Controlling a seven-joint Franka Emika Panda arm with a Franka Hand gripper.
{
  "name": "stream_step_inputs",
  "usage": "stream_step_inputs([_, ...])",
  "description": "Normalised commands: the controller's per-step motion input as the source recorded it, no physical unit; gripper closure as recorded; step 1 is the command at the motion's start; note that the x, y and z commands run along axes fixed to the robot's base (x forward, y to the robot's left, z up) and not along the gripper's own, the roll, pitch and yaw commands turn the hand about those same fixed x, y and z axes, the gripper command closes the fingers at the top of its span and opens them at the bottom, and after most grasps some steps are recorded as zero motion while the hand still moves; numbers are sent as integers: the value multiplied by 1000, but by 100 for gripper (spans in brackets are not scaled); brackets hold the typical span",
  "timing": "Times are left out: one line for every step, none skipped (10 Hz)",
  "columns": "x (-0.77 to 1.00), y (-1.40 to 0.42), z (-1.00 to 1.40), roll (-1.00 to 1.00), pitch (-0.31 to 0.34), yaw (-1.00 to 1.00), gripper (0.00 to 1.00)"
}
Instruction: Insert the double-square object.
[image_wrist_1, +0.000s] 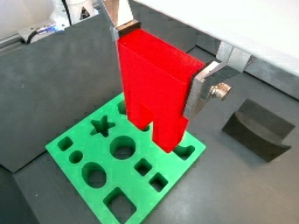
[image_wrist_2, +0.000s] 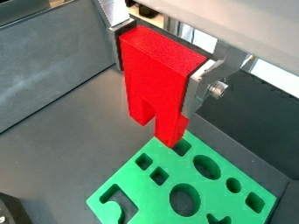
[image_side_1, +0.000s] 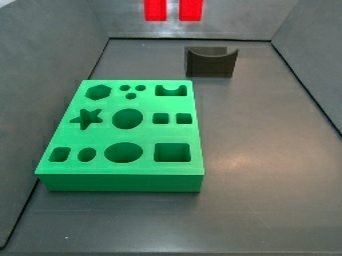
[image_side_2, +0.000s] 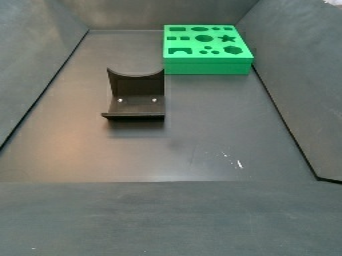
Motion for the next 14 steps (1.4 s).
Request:
stream_step_inputs([606,-346,-1000,0,-60,-100,100])
stream_step_inputs([514,-154,-1000,7,-19,-20,100])
stream_step_inputs([431,-26,-1000,29,0,-3,100])
stream_step_inputs([263,34,-1000,54,0,0,100])
stream_step_inputs([54,129,-1000,79,0,0,100])
stream_step_inputs([-6,146,-1000,146,-26,0,100])
stream_step_inputs([-97,103,-974,200,-33,0,100])
stream_step_inputs([-151,54,-946,214,-36,0,100])
stream_step_inputs([-186,14,-991,151,-74,0,100])
stream_step_inputs([-186,11,-843,121,-67,0,100])
stream_step_inputs([-149,0,-663,116,-44,0,100])
stream_step_inputs([-126,0,-554,109,-23,0,100])
stream_step_inputs([-131,3,-486,111,-11,0,100])
stream_step_inputs([-166,23,-426,134,0,0,100])
